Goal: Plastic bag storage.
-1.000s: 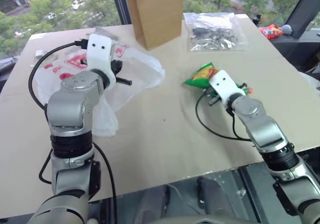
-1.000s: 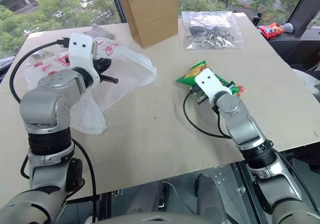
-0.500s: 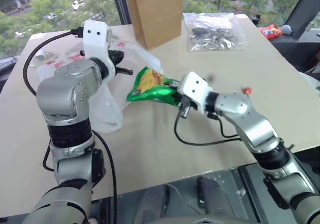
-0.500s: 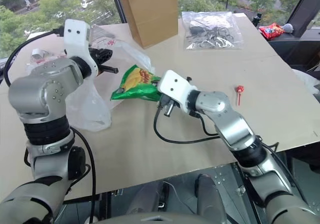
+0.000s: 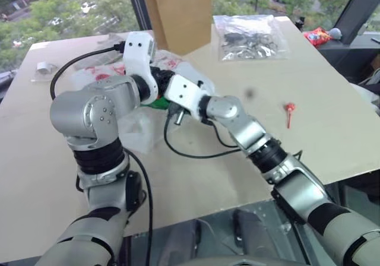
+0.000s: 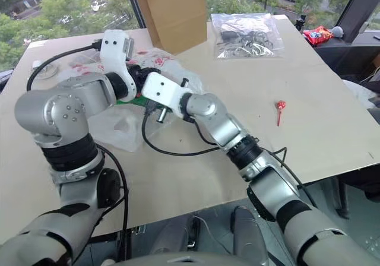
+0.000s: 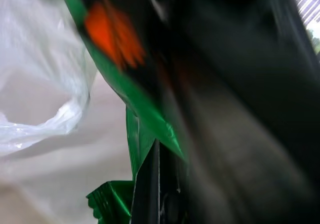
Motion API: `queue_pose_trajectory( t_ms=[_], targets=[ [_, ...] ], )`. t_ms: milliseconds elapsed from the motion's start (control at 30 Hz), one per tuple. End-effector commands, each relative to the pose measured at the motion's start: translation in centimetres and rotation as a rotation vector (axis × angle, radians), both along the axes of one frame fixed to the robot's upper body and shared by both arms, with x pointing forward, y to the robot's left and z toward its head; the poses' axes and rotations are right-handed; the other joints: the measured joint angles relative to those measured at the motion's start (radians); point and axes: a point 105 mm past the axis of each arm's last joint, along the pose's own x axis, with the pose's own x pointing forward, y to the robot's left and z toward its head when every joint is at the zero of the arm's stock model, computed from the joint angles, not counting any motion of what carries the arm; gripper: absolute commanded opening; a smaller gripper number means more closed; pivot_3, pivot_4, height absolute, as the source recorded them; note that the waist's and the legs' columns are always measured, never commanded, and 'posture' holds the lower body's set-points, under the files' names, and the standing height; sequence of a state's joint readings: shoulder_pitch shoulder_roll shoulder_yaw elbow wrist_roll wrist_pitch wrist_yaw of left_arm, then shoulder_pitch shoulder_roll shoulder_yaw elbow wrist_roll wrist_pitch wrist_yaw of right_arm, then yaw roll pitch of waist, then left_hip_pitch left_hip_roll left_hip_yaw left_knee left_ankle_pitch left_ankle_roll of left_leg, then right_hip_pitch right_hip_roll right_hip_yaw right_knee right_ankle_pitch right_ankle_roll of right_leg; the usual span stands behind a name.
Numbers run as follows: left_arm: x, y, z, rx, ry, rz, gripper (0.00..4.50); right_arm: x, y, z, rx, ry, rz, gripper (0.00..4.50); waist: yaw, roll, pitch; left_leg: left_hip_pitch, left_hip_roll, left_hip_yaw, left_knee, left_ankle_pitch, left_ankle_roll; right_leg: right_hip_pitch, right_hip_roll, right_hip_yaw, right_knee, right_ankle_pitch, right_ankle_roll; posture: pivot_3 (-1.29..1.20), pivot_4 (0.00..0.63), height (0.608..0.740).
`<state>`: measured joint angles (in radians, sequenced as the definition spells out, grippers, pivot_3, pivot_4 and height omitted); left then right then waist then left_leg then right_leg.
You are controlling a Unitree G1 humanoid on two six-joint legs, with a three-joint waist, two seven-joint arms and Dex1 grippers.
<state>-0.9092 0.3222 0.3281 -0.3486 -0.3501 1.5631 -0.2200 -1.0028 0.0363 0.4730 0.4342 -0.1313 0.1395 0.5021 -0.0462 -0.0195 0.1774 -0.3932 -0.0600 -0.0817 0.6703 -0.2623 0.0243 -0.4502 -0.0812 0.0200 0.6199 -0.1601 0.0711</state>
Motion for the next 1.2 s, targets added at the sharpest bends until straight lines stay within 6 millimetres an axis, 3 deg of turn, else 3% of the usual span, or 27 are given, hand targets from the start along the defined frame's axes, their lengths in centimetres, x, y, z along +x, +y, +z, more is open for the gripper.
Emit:
queue_pose_trajectory(
  t_ms=[33, 167, 267, 433, 567, 700, 800, 900, 933, 1000, 1033, 1067, 1200],
  targets=[
    [-1.1, -2.0, 2.4, 0.007, -0.078, -0.106, 0.0, 0.5, 0.7, 0.9, 0.002, -0.072, -0.015, 0.08, 0.0, 0.0, 0.0, 0.0, 0.0, 0.0, 0.0, 0.0, 0.0, 0.0, 0.0, 0.0, 0.0, 0.0, 0.0, 0.0, 0.15, 0.74],
    [-1.3, -0.2, 2.2, 0.051, -0.062, -0.094, 0.0, 1.1, -2.0, 1.5, 0.043, -0.013, -0.021, 0.08, 0.004, 0.0, 0.0, 0.0, 0.0, -0.001, 0.0, 0.0, -0.001, 0.0, 0.0, 0.0, 0.001, 0.0, 0.0, 0.0, 0.15, 0.74],
    [-1.2, 0.9, 2.1, 0.063, -0.041, -0.084, 0.0, 1.9, -4.7, 0.6, -0.03, -0.029, -0.066, 0.08, 0.007, 0.0, 0.0, 0.0, 0.0, -0.002, 0.0, 0.0, 0.0, 0.001, -0.001, -0.001, 0.001, 0.0, 0.0, 0.0, 0.15, 0.74],
    [-1.4, -0.8, 2.2, 0.019, -0.018, -0.183, 0.0, 3.1, -5.9, -0.6, -0.145, -0.085, -0.153, 0.08, -0.008, 0.0, 0.0, 0.0, 0.0, -0.001, -0.001, 0.001, -0.001, -0.001, 0.0, 0.0, 0.001, 0.0, 0.0, 0.0, 0.15, 0.74],
    [-1.3, -2.1, 2.5, -0.02, -0.021, -0.224, 0.0, 3.1, -4.3, -0.3, -0.112, -0.085, -0.155, 0.08, -0.017, 0.0, 0.0, 0.001, 0.0, 0.0, -0.001, 0.001, -0.002, -0.001, 0.0, 0.002, 0.002, 0.0, 0.0, 0.0, 0.15, 0.74],
    [-0.9, -3.3, 2.5, -0.082, -0.014, -0.241, 0.0, 2.5, 0.0, -0.2, -0.017, -0.069, -0.113, 0.08, -0.025, 0.0, 0.0, 0.002, 0.0, 0.001, -0.002, 0.001, -0.002, -0.001, 0.0, 0.002, 0.003, 0.0, 0.0, 0.0, 0.15, 0.74],
    [-0.8, -3.7, 2.4, -0.098, -0.011, -0.239, 0.0, 2.9, 1.5, -1.0, 0.004, -0.046, -0.112, 0.08, -0.022, 0.0, 0.0, 0.003, 0.001, 0.0, -0.002, 0.001, -0.002, -0.001, 0.001, 0.003, 0.004, 0.0, 0.0, 0.0, 0.15, 0.74],
    [-0.7, -3.6, 2.1, -0.091, -0.005, -0.225, 0.0, 3.6, 1.2, -1.4, 0.002, -0.072, -0.132, 0.78, -0.015, 0.0, 0.0, 0.002, 0.0, -0.001, -0.002, 0.001, -0.002, 0.0, -0.001, 0.002, 0.003, 0.0, 0.0, 0.0, 0.15, 0.74],
    [-0.7, -3.5, 2.0, -0.085, -0.002, -0.219, 0.0, 3.8, 0.9, -1.2, 0.006, -0.091, -0.136, 1.41, -0.015, 0.0, 0.0, 0.002, -0.001, -0.001, -0.001, 0.001, -0.002, 0.0, -0.002, 0.002, 0.003, 0.0, 0.0, 0.0, 0.15, 0.74],
    [-0.6, -3.0, 1.7, -0.085, 0.003, -0.197, 0.0, 4.0, 0.2, 0.0, 0.051, -0.134, -0.135, 1.65, -0.017, 0.0, 0.0, 0.002, -0.001, -0.001, -0.001, 0.001, -0.002, 0.0, -0.002, 0.002, 0.002, 0.0, 0.0, 0.0, 0.15, 0.74],
    [-0.4, -2.6, 1.6, -0.089, 0.0, -0.179, 0.0, 3.6, -0.2, 0.4, 0.065, -0.115, -0.096, 2.4, -0.017, 0.0, 0.0, 0.002, 0.0, -0.001, -0.002, 0.001, -0.002, 0.0, -0.001, 0.002, 0.002, 0.0, 0.0, 0.0, 0.15, 0.74],
    [-0.2, -2.3, 1.5, -0.094, -0.004, -0.16, 0.0, 3.1, -0.9, 0.7, 0.083, -0.086, -0.048, 2.63, -0.017, 0.0, 0.0, 0.002, 0.0, -0.001, -0.002, 0.001, -0.002, 0.0, -0.001, 0.002, 0.003, 0.0, 0.0, 0.0, 0.15, 0.74],
    [0.7, -1.4, 1.0, -0.095, -0.018, -0.107, 0.0, 0.3, -3.9, 2.1, 0.153, 0.026, 0.057, 2.63, -0.019, 0.001, 0.001, 0.001, 0.001, -0.001, -0.002, 0.001, -0.002, 0.0, -0.001, 0.002, 0.003, 0.0, 0.0, 0.0, 0.15, 0.74]
  ],
)
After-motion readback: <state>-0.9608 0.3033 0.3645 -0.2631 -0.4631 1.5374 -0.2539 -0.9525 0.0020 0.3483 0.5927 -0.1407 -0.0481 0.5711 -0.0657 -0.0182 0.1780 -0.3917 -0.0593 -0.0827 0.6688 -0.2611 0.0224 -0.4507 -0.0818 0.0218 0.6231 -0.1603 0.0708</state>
